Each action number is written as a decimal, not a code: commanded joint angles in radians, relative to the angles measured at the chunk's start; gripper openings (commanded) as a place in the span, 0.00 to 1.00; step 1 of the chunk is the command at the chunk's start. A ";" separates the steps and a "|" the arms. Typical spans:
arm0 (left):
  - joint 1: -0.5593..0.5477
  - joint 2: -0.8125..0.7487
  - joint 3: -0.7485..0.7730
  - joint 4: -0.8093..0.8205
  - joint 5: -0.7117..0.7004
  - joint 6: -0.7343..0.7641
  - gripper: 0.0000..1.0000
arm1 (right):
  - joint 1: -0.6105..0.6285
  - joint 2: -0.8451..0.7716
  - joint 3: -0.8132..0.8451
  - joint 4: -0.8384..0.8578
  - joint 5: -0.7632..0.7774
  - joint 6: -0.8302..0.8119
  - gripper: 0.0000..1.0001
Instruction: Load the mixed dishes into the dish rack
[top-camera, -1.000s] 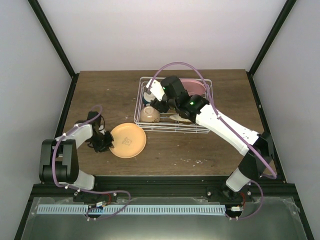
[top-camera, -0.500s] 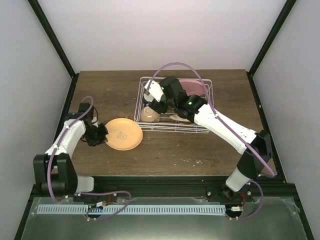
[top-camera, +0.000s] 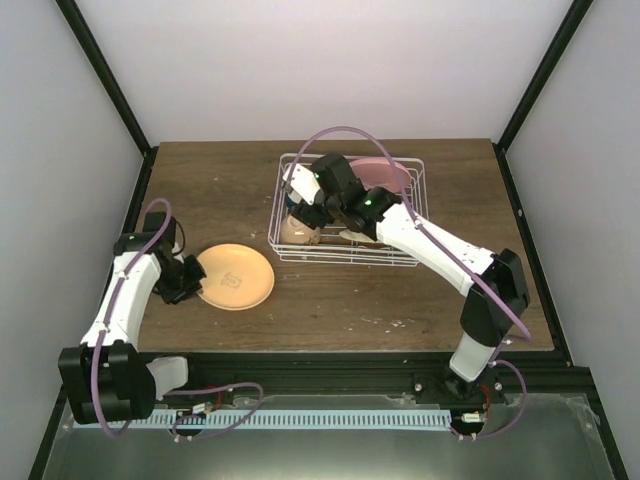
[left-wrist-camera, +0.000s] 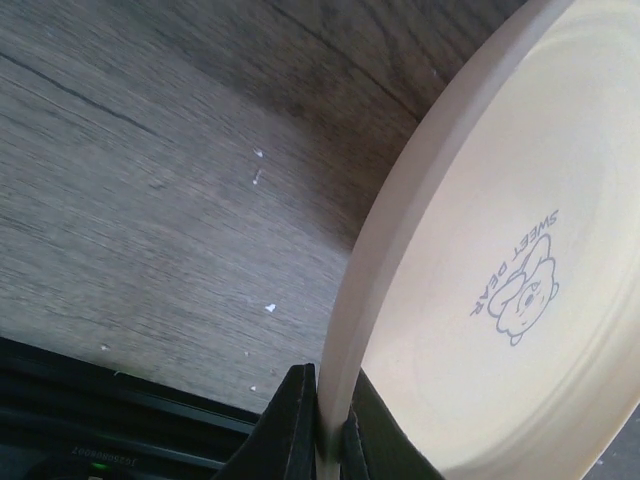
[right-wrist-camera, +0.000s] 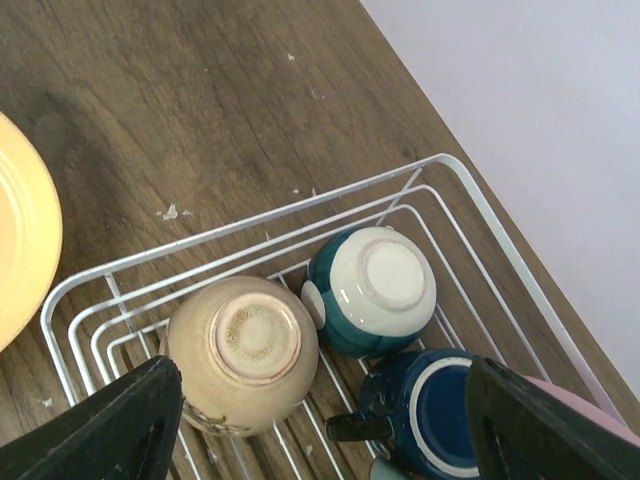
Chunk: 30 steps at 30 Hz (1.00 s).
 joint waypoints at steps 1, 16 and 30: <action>0.020 -0.034 0.069 -0.014 -0.008 0.010 0.00 | -0.017 0.023 0.085 0.010 -0.038 0.020 0.78; 0.005 -0.236 0.120 0.092 0.090 0.031 0.00 | -0.127 0.247 0.491 -0.208 -0.417 0.273 0.77; 0.006 -0.288 0.039 0.370 0.191 0.001 0.00 | -0.135 0.247 0.375 -0.158 -0.892 0.395 0.78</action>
